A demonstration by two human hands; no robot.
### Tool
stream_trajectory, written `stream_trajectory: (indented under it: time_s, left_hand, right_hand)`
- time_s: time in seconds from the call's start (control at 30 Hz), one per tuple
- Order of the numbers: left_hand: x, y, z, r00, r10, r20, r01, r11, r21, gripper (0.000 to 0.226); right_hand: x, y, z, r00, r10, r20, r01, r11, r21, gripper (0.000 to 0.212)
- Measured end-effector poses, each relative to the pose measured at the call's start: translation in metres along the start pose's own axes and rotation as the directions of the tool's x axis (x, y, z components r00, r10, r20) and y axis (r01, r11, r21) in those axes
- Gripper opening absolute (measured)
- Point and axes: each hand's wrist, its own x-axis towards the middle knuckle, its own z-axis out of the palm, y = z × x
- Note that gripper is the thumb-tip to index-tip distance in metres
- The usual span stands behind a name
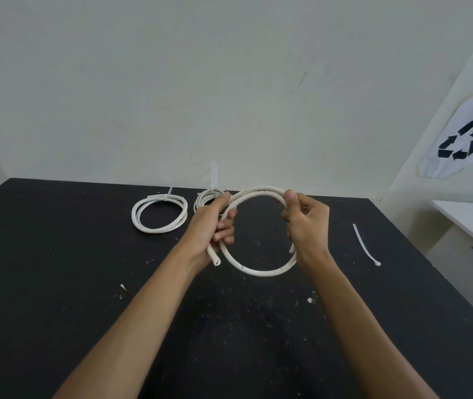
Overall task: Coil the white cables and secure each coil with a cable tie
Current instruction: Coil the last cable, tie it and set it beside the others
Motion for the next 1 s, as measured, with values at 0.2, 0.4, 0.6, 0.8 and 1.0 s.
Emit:
stream_trajectory:
  time_s: [0.2,0.4,0.6,0.8,1.0]
  left_hand:
    - [0.001,-0.007,0.019,0.913,0.327,-0.243,-0.264,0.929,0.259,0.047]
    - [-0.002,-0.012,0.017,0.751,0.627,-0.207,-0.422,0.697,0.579,0.055]
    - [0.001,-0.011,0.011,0.488,0.872,-0.026,-0.369,0.233,0.900,0.054]
    - [0.000,-0.009,0.010,0.358,0.933,0.015,-0.182,0.054,0.982,0.047]
    - [0.006,-0.020,0.012,0.390,0.902,-0.187,-0.341,0.330,0.880,0.047]
  right_hand:
    - [-0.007,0.008,0.018,0.983,0.150,-0.109,-0.136,0.983,0.124,0.043]
    - [-0.017,0.004,0.024,0.959,0.219,-0.178,-0.174,0.956,0.236,0.038]
    - [-0.020,-0.015,0.026,0.936,0.318,-0.151,-0.249,0.901,0.356,0.038]
    - [-0.024,-0.020,0.029,0.917,0.387,-0.099,-0.314,0.851,0.421,0.038]
    - [-0.024,-0.029,0.033,0.908,0.413,-0.067,-0.337,0.817,0.468,0.036]
